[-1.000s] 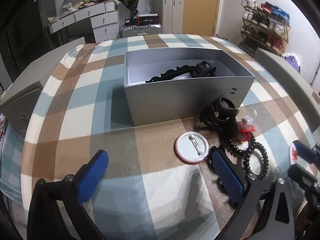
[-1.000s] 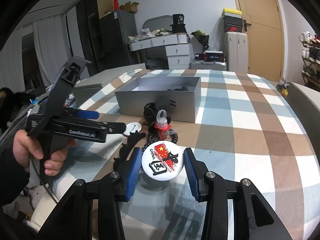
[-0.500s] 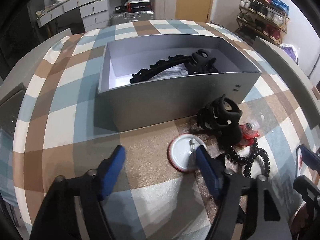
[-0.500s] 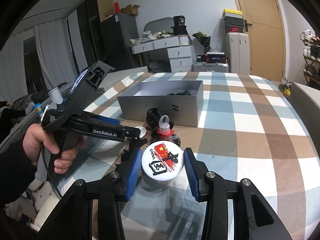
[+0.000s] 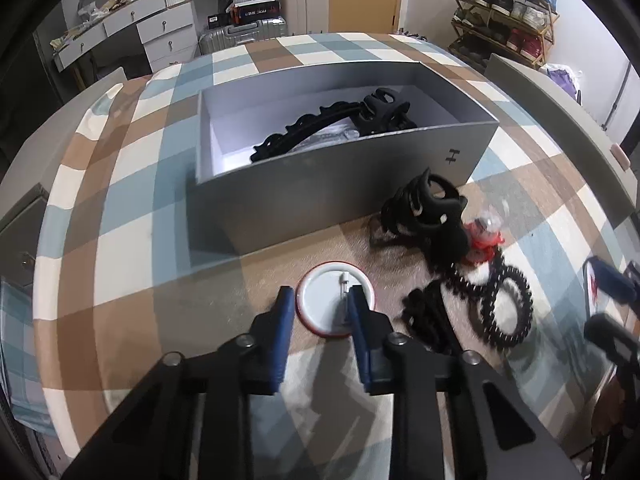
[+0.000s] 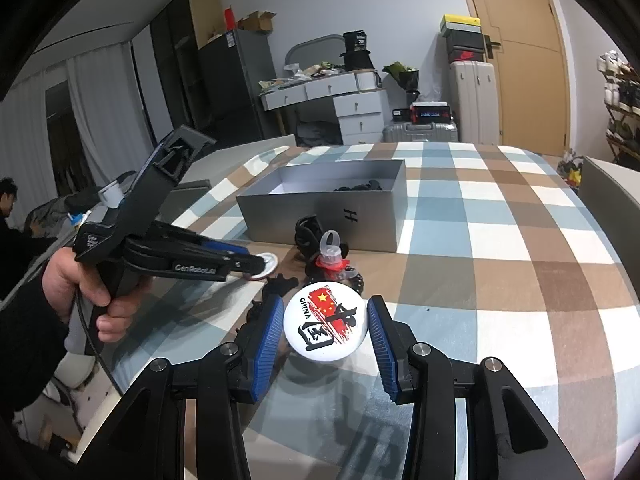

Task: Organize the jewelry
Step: 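Grasp the red-flag round badge with the right tool while the left tool grasps the white pin badge, then carry both badges into the grey box and open both tools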

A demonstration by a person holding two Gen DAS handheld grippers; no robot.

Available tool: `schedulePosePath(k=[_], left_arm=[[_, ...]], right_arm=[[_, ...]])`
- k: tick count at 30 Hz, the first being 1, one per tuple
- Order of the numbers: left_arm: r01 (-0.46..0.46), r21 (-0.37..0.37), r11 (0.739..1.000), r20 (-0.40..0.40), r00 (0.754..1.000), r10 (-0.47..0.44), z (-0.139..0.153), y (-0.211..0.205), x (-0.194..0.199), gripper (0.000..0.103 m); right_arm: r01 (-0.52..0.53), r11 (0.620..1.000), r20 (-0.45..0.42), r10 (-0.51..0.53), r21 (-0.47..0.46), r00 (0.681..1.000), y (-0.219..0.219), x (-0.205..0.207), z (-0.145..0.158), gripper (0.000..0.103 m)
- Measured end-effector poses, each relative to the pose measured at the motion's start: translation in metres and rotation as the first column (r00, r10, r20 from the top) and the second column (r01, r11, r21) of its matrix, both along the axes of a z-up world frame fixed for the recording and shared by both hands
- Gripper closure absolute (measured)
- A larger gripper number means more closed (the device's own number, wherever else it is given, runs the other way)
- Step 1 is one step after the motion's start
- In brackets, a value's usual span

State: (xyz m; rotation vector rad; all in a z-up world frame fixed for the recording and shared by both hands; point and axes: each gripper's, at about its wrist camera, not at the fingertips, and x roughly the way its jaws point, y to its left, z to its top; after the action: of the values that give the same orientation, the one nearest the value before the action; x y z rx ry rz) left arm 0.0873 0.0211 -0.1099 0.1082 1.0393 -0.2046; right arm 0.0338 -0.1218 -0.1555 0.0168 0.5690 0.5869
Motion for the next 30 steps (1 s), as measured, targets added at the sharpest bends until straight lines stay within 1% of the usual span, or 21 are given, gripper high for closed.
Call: schedulePosePath(k=[3, 8, 9, 11, 16, 18, 21, 23, 24, 25, 26, 27, 28, 30], left_arm=[[0.004, 0.01, 1.0, -0.001, 1.0, -0.004, 0.0, 0.006, -0.004, 0.082], [-0.016, -0.03, 0.999, -0.015, 1.0, 0.015, -0.001, 0.02, -0.007, 0.083], [-0.02, -0.04, 0.999, -0.013, 1.0, 0.019, 0.0, 0.022, -0.007, 0.086], [-0.022, -0.073, 0.997, -0.009, 1.0, 0.021, 0.002, 0.025, -0.009, 0.103], [-0.024, -0.082, 0.996, -0.004, 1.0, 0.024, 0.001, 0.026, -0.011, 0.103], [-0.025, -0.113, 0.993, -0.01, 1.0, 0.024, 0.001, 0.029, -0.01, 0.103], [-0.039, -0.133, 0.99, 0.011, 0.999, 0.04, 0.006, 0.035, -0.014, 0.103], [-0.084, -0.113, 0.99, 0.04, 0.995, 0.089, 0.011, 0.04, -0.016, 0.103], [-0.089, -0.12, 0.989, 0.036, 0.995, 0.094, 0.011, 0.042, -0.016, 0.099], [-0.085, -0.127, 0.988, 0.01, 0.996, 0.087, 0.008, 0.043, -0.013, 0.092], [-0.098, -0.12, 0.988, -0.008, 0.995, 0.098, 0.004, 0.043, -0.011, 0.075], [-0.106, -0.122, 0.987, -0.016, 0.994, 0.104, 0.001, 0.044, -0.009, 0.063], [-0.099, -0.135, 0.986, -0.023, 0.995, 0.097, -0.002, 0.043, -0.009, 0.059], [-0.093, -0.113, 0.989, -0.022, 0.996, 0.091, -0.006, 0.038, -0.008, 0.058]], right_arm=[[-0.004, 1.0, 0.002, 0.004, 0.001, 1.0, 0.001, 0.0, 0.0, 0.061], [-0.013, 1.0, 0.003, 0.013, 0.003, 1.0, 0.003, -0.002, 0.0, 0.061], [-0.014, 1.0, 0.003, 0.014, 0.003, 1.0, 0.003, -0.002, 0.0, 0.061], [-0.015, 1.0, 0.004, 0.014, 0.007, 1.0, 0.003, -0.002, 0.001, 0.061], [-0.019, 1.0, 0.006, 0.019, 0.0, 1.0, 0.006, 0.0, 0.002, 0.061], [-0.021, 1.0, 0.005, 0.021, 0.002, 1.0, 0.007, 0.0, 0.003, 0.061], [-0.025, 1.0, 0.003, 0.025, 0.0, 1.0, 0.009, 0.0, 0.003, 0.061], [-0.027, 1.0, 0.005, 0.027, -0.005, 1.0, 0.01, 0.001, 0.002, 0.061], [-0.029, 1.0, 0.004, 0.029, -0.005, 1.0, 0.011, 0.001, 0.002, 0.061], [-0.029, 1.0, 0.002, 0.029, -0.004, 1.0, 0.011, 0.001, 0.002, 0.061], [-0.031, 1.0, -0.001, 0.031, -0.003, 1.0, 0.011, 0.002, 0.001, 0.061], [-0.033, 0.999, -0.004, 0.033, -0.002, 0.999, 0.012, 0.002, 0.001, 0.061], [-0.033, 0.999, -0.004, 0.033, -0.004, 0.999, 0.012, 0.001, 0.001, 0.061], [-0.033, 0.999, 0.0, 0.033, -0.008, 0.999, 0.013, 0.0, 0.001, 0.061]])
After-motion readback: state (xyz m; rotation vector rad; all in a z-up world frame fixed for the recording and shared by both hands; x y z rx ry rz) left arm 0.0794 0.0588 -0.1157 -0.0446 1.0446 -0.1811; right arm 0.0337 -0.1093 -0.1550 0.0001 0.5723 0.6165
